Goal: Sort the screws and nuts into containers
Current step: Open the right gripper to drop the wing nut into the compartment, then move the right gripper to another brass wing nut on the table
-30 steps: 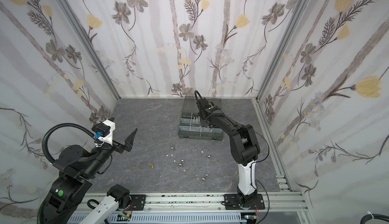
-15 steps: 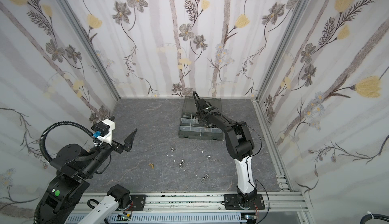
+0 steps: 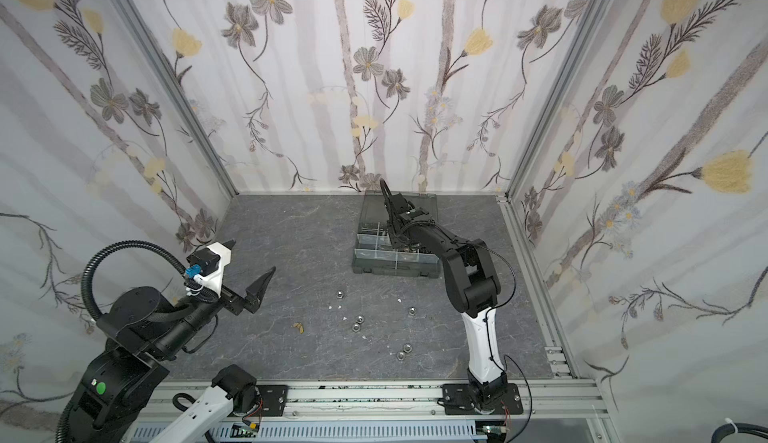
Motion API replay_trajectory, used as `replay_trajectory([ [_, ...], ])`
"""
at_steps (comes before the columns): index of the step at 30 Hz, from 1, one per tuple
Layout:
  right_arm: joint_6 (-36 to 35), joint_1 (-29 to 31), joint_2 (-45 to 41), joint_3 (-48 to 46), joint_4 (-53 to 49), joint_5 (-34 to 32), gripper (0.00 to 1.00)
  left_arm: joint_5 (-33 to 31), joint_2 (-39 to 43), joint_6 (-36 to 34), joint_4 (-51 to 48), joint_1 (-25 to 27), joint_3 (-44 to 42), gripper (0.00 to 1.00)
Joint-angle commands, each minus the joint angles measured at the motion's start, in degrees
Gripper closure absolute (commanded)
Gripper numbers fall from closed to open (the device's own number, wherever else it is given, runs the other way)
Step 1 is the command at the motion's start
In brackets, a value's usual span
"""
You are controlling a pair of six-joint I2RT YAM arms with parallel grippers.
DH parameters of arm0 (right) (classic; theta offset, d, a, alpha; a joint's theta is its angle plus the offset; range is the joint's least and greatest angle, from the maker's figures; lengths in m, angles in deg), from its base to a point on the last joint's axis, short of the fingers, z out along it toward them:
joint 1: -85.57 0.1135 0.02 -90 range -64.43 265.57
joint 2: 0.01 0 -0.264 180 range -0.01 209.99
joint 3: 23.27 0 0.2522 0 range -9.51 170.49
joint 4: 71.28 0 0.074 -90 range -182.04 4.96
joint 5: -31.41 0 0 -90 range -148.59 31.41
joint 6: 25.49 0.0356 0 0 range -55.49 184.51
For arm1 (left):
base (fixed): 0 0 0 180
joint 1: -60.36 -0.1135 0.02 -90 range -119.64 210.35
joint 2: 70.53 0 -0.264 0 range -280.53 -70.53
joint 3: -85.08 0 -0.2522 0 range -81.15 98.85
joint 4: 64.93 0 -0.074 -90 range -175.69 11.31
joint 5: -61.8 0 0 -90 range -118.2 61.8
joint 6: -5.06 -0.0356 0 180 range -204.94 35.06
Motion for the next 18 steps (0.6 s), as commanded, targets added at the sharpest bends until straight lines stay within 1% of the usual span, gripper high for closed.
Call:
replay_trajectory([
  [1, -1.96, 1.19, -2.48, 0.67, -0.24, 0.32, 0.53, 3.04, 0.06, 1.26, -3.65, 1.26, 1.75, 0.00],
  [3, -3.16, 2.81, -3.88, 1.28, -0.59, -0.42, 0.52, 4.58, -0.43, 1.86, -6.44, 2.30, 2.75, 0.00],
  [6, -3.79, 7.08, -6.31, 2.07, -0.97, -0.61, 0.49, 5.11, -0.93, 3.20, -9.17, 4.69, 3.49, 0.00],
  [8, -5.76, 12.78, -7.50, 1.72, -0.21, -0.49, 0.46, 4.93, -0.46, 3.69, -9.59, 5.44, 3.45, 0.00],
  [9, -5.87, 15.41, -8.22, 0.74, 1.08, -1.79, 0.46, 4.76, -0.28, 3.87, -9.65, 5.70, 3.41, 0.00],
  [10, -6.28, 18.28, -9.26, -1.14, 3.67, -0.95, 0.46, 4.82, -0.10, 3.96, -9.99, 5.99, 3.64, 0.00],
  [12, -6.54, 23.86, -10.73, -4.16, 8.67, 3.05, 0.43, 4.35, -0.05, 3.75, -10.66, 6.60, 4.42, 0.00],
  [14, -5.94, 27.91, -10.69, -6.33, 12.78, 7.30, 0.41, 3.70, 0.18, 3.62, -11.24, 7.13, 5.41, 0.00],
  [15, -5.55, 29.52, -10.47, -7.29, 14.55, 8.11, 0.40, 3.53, 0.28, 3.70, -11.42, 7.31, 5.79, 0.00],
  [17, -2.94, 32.61, -8.55, -7.86, 17.17, 9.45, 0.38, 3.26, 0.48, 3.71, -12.09, 7.66, 6.38, 0.00],
  [18, -0.44, 33.65, -6.99, -6.85, 16.56, 10.03, 0.38, 3.34, 0.56, 3.90, -12.45, 7.72, 6.61, 0.00],
])
